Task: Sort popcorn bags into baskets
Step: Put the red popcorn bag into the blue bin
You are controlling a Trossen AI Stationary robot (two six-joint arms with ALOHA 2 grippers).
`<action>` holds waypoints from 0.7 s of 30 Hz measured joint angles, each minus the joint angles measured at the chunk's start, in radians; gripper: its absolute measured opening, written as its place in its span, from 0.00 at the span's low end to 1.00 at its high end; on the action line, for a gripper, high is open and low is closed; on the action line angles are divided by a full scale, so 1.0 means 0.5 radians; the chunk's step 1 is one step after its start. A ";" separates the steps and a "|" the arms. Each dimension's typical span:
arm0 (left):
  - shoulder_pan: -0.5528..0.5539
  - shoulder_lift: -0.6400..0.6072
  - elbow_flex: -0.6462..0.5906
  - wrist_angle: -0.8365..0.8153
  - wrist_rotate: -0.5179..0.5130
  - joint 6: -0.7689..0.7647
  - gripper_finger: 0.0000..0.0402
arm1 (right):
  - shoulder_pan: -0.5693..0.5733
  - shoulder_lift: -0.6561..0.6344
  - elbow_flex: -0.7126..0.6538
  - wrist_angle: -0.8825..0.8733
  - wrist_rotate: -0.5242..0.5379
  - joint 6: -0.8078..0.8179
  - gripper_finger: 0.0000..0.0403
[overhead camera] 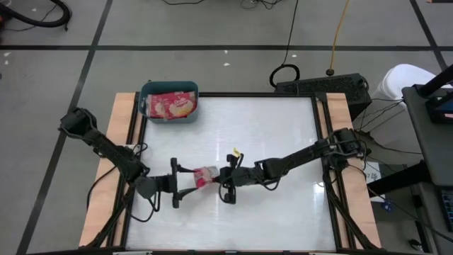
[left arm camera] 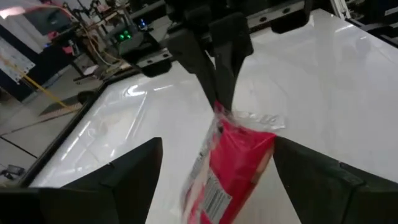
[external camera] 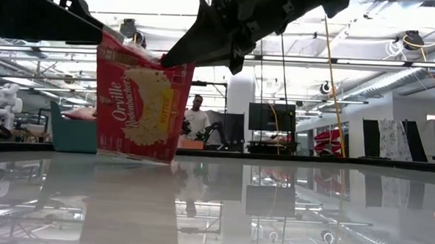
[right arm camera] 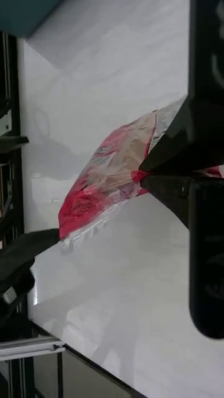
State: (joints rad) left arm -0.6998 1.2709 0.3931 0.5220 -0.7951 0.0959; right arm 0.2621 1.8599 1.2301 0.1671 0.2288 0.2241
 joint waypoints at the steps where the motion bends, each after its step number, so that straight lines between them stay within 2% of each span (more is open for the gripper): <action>1: -0.001 0.000 0.000 -0.019 0.010 -0.032 0.78 | -0.009 0.000 0.000 -0.005 -0.007 0.000 0.00; 5: 0.000 0.000 0.002 -0.170 0.075 -0.189 0.75 | -0.042 0.000 0.000 -0.015 -0.054 0.005 0.00; 10: 0.063 0.025 0.001 -0.427 0.061 -0.420 0.69 | -0.069 0.000 0.000 -0.015 -0.102 0.059 0.00; 17: 0.254 0.178 -0.034 -0.428 0.063 -0.460 0.60 | -0.083 0.001 0.000 0.010 -0.132 0.058 0.00; 21: 0.352 0.264 -0.034 -0.300 0.127 -0.366 0.46 | -0.095 0.001 0.000 0.036 -0.154 0.055 0.00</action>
State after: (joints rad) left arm -0.5236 1.4027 0.3759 0.3721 -0.7318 -0.0874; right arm 0.2146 1.8603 1.2301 0.1852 0.1516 0.2516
